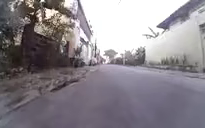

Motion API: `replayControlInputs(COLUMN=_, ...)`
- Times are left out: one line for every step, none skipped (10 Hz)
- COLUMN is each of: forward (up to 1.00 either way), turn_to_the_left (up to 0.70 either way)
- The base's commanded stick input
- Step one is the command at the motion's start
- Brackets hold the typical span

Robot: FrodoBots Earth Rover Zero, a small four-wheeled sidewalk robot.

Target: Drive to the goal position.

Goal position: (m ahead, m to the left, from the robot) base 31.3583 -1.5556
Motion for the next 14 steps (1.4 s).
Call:
replayControlInputs(forward=1.0, turn_to_the_left=0.0)
replayControlInputs(forward=1.0, turn_to_the_left=0.0)
replayControlInputs(forward=1.0, turn_to_the_left=0.0)
replayControlInputs(forward=1.0, turn_to_the_left=0.0)
replayControlInputs(forward=1.0, turn_to_the_left=-0.21)
replayControlInputs(forward=1.0, turn_to_the_left=-0.34)
replayControlInputs(forward=1.0, turn_to_the_left=-0.4)
replayControlInputs(forward=1.0, turn_to_the_left=-0.02)
replayControlInputs(forward=1.0, turn_to_the_left=0.0)
replayControlInputs(forward=1.0, turn_to_the_left=0.0)
replayControlInputs(forward=1.0, turn_to_the_left=0.0)
replayControlInputs(forward=1.0, turn_to_the_left=0.0)
replayControlInputs(forward=1.0, turn_to_the_left=0.0)
replayControlInputs(forward=1.0, turn_to_the_left=0.0)
